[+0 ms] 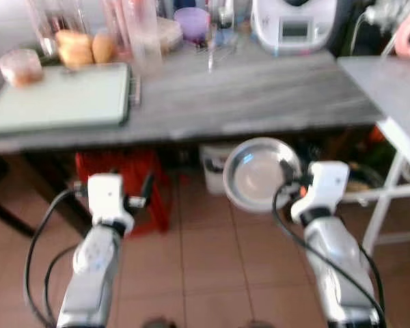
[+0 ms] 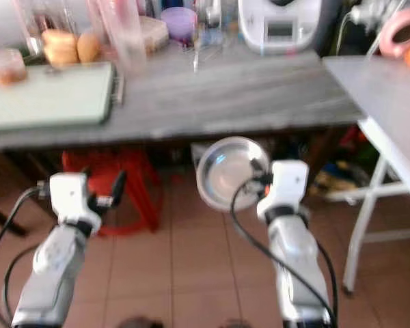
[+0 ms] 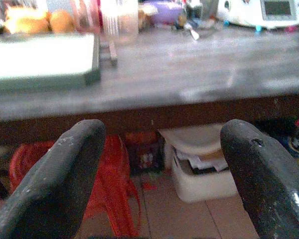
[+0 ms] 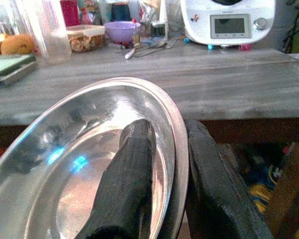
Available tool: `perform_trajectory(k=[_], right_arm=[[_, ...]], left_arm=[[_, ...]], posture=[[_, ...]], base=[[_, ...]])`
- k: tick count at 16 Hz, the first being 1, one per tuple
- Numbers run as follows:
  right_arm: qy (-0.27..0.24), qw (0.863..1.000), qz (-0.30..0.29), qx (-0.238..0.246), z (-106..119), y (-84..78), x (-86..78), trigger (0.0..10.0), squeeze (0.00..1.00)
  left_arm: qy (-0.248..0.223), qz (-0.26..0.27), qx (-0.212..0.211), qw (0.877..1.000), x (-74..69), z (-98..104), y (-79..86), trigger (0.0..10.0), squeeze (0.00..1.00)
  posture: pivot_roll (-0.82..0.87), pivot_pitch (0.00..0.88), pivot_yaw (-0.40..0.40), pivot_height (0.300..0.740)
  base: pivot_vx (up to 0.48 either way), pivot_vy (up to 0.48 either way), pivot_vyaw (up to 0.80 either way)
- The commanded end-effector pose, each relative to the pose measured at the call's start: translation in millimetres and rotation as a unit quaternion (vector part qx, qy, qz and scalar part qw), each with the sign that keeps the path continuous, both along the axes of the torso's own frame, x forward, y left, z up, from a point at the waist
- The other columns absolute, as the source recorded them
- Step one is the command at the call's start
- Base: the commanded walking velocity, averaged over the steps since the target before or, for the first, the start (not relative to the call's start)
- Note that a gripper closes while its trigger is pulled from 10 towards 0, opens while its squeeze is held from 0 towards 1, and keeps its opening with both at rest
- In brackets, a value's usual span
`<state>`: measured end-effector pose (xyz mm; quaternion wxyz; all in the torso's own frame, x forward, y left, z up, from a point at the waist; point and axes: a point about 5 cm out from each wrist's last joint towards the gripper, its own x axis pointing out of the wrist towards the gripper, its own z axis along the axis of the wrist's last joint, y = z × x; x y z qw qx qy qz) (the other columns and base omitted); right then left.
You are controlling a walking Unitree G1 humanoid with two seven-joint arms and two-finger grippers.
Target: Setting the table
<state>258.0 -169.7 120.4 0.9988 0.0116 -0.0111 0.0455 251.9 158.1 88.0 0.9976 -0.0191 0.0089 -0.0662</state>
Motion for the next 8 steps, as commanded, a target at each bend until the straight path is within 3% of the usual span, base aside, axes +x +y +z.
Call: perform_trajectory(k=[1,8], right_arm=[[-0.012,1.0,-0.012,-0.004,4.4,-6.7,-0.3,10.0,0.0],[-0.018,1.0,-0.015,-0.005,5.9,-7.0,0.9,10.0,0.0]], left_arm=[[-0.01,-0.012,-0.005,1.0,3.7,6.2,-8.7,10.0,0.0],[-0.011,-0.018,-0.008,1.0,6.3,9.3,-12.5,10.0,0.0]], posture=[[-0.07,0.0,0.042,0.74],[-0.07,0.0,0.045,0.74]], base=[[0.382,0.0,0.71],[0.385,0.0,0.8]])
